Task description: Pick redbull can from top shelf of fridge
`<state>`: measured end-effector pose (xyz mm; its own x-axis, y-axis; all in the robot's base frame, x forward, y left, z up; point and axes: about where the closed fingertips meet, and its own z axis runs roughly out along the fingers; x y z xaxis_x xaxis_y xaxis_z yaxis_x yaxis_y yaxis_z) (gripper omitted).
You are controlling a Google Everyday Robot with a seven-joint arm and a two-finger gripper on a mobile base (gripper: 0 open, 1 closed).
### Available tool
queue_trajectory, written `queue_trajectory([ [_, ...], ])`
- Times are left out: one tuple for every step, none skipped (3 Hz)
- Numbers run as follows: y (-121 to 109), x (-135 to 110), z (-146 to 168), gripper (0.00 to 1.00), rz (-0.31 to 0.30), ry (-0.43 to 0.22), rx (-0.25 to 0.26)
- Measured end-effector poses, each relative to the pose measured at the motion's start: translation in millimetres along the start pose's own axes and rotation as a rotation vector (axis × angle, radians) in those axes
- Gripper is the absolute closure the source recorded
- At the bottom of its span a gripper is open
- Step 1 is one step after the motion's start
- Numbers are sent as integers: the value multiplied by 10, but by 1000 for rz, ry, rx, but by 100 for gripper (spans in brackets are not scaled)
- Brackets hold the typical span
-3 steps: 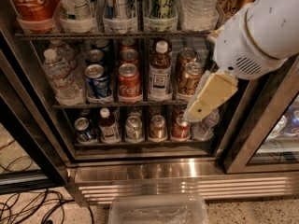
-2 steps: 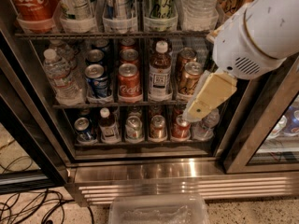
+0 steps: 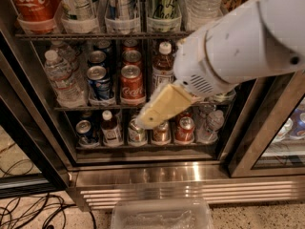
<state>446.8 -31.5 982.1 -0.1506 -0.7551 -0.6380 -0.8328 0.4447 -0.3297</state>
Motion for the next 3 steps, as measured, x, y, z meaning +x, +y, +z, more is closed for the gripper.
queue_trajectory([
  [41, -373, 100, 0, 95, -104, 83],
  [-70, -653, 66, 0, 186, -190, 213],
  [-243, -871, -73, 0, 264, -273, 341],
])
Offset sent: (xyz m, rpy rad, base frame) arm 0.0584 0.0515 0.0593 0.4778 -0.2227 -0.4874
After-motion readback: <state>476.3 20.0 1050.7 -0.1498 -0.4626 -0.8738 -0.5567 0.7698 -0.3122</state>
